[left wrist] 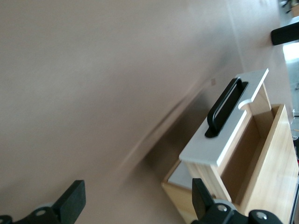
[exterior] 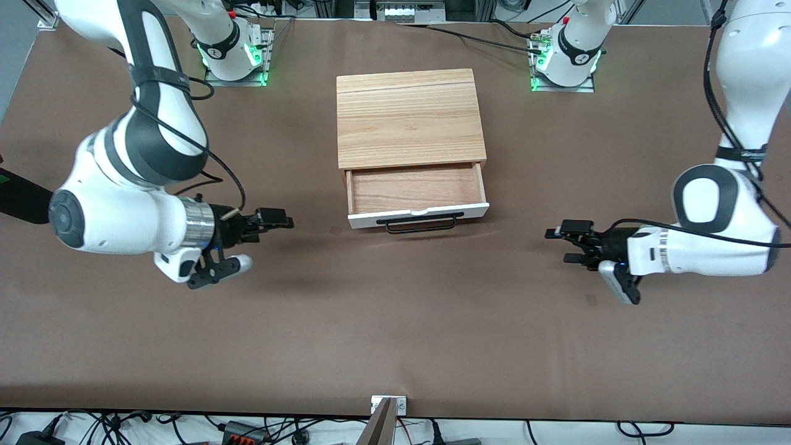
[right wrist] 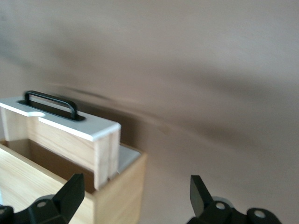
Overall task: Pull top drawer with both arms simultaneously
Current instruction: 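Open both grippers and draw them back from the handle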
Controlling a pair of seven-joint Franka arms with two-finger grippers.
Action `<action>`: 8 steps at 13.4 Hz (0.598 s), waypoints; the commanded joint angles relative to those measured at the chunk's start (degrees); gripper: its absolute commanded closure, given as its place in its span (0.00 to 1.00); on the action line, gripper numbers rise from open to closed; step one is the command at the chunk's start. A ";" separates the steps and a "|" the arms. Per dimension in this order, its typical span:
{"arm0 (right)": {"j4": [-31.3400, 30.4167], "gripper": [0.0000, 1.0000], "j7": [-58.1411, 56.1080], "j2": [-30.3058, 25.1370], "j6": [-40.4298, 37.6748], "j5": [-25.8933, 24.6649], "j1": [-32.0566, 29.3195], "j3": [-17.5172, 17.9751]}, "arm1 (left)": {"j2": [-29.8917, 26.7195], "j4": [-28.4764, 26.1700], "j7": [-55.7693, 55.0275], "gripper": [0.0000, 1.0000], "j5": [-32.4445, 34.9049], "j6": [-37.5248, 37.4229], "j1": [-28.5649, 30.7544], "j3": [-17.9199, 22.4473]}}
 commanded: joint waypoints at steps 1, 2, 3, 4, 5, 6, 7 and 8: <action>-1.14 0.00 4.08 -4.19 -3.26 -5.92 1.27 -4.64 | -1.58 3.94 -5.62 0.00 9.01 -5.22 0.07 0.15; -1.31 0.00 5.14 -4.90 -3.35 -8.91 1.28 -5.53 | -2.29 5.87 -6.07 0.00 12.27 -8.55 0.24 -0.03; -1.14 0.00 5.41 -5.00 -3.36 -11.37 0.59 -6.32 | -3.43 7.45 -6.68 0.00 13.26 -12.06 0.50 0.15; -1.05 0.00 5.41 -5.61 -3.36 -13.83 0.67 -7.90 | -4.48 7.90 -7.21 0.00 13.45 -13.31 0.59 0.41; -1.14 0.00 5.41 -7.44 -3.27 -17.51 0.84 -8.61 | -5.54 7.91 -7.56 0.00 16.32 -13.59 0.77 0.85; -1.57 0.00 5.24 -9.46 -2.75 -21.03 0.15 -8.27 | -7.46 7.99 -8.35 0.00 20.26 -13.59 0.77 0.76; -2.01 0.00 4.71 -10.70 -2.48 -23.15 -1.77 -6.96 | -9.31 7.91 -9.75 0.00 21.87 -13.68 0.86 0.85; -2.28 0.00 4.80 -12.19 -2.13 -24.91 -5.80 -2.42 | -11.24 7.91 -11.50 0.00 22.32 -14.55 1.38 0.85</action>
